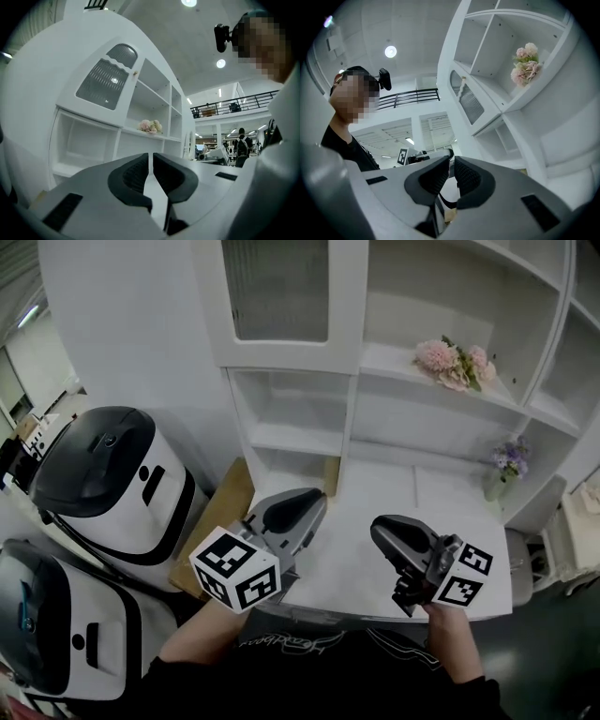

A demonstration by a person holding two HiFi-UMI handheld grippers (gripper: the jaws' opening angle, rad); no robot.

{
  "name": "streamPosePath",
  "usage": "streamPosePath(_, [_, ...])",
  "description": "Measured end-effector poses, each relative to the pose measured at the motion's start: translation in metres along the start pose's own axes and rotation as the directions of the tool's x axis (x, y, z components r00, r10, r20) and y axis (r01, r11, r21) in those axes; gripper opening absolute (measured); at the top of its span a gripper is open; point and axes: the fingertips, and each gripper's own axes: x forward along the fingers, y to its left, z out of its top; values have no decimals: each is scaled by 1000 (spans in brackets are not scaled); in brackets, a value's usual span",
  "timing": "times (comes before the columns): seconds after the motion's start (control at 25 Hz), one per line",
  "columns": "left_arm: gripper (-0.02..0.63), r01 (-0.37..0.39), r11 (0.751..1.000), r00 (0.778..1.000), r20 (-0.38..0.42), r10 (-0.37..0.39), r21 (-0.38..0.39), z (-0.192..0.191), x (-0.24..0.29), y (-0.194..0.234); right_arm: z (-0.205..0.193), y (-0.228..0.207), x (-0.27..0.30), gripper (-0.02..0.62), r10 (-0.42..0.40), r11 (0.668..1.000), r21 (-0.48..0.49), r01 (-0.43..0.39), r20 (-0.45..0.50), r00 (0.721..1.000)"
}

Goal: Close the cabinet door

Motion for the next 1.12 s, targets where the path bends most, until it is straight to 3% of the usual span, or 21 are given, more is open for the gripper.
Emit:
streamPosePath(0.32, [28,46,995,998,-48,-50,-90,-45,-57,-26,-33,40,4,63,-30,999,17,30,7,1000])
streamPosePath(1.12, [23,60,988,991,-114,-77,-144,-89,-103,-48,-90,78,-5,61,-147,989,21,147,-17,989])
